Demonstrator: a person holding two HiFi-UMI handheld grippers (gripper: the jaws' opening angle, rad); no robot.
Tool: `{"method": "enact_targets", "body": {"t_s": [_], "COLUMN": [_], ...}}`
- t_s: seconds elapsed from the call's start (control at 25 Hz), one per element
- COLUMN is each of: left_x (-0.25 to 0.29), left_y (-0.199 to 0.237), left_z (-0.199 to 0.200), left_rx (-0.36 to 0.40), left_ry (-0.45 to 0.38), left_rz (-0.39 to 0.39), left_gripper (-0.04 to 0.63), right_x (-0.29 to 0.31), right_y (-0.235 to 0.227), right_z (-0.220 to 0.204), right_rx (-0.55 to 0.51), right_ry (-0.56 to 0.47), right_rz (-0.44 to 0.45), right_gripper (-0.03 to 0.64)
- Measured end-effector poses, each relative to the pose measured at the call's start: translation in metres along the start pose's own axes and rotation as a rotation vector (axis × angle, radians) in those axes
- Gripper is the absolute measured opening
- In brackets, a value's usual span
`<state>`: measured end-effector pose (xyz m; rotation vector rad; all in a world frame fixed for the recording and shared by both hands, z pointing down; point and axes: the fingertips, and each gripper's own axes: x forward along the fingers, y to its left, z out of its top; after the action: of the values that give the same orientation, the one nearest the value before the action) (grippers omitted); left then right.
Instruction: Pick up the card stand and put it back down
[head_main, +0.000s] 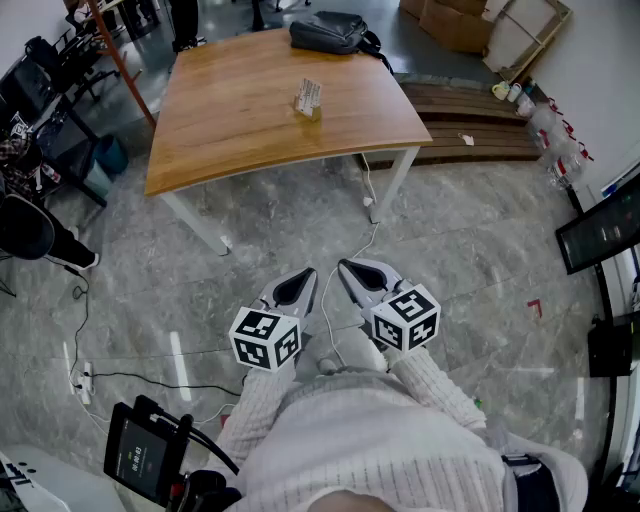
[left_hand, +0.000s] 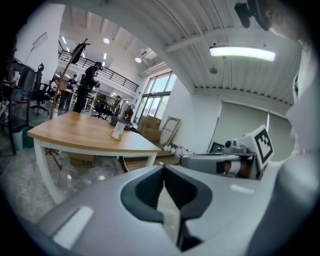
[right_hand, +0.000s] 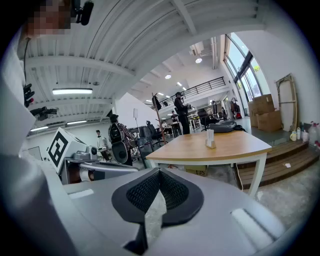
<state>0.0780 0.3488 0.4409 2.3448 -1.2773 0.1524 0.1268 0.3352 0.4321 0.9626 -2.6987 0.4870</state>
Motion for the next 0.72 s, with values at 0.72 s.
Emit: {"method": "enact_targets", "body": {"t_s": [0.72], "left_x": [0.124], "left_y": [0.172], "left_z": [0.1], "left_rx": [0.029], "left_ry": [0.021], "left_rz": [-0.055], "left_gripper": [0.009], "right_x": [0.173], "right_y": [-0.116], "right_z": [0.081], "right_rx": [0.062], "right_ry": [-0.063], "right_rz": [-0.076], "right_gripper": [0.0]}}
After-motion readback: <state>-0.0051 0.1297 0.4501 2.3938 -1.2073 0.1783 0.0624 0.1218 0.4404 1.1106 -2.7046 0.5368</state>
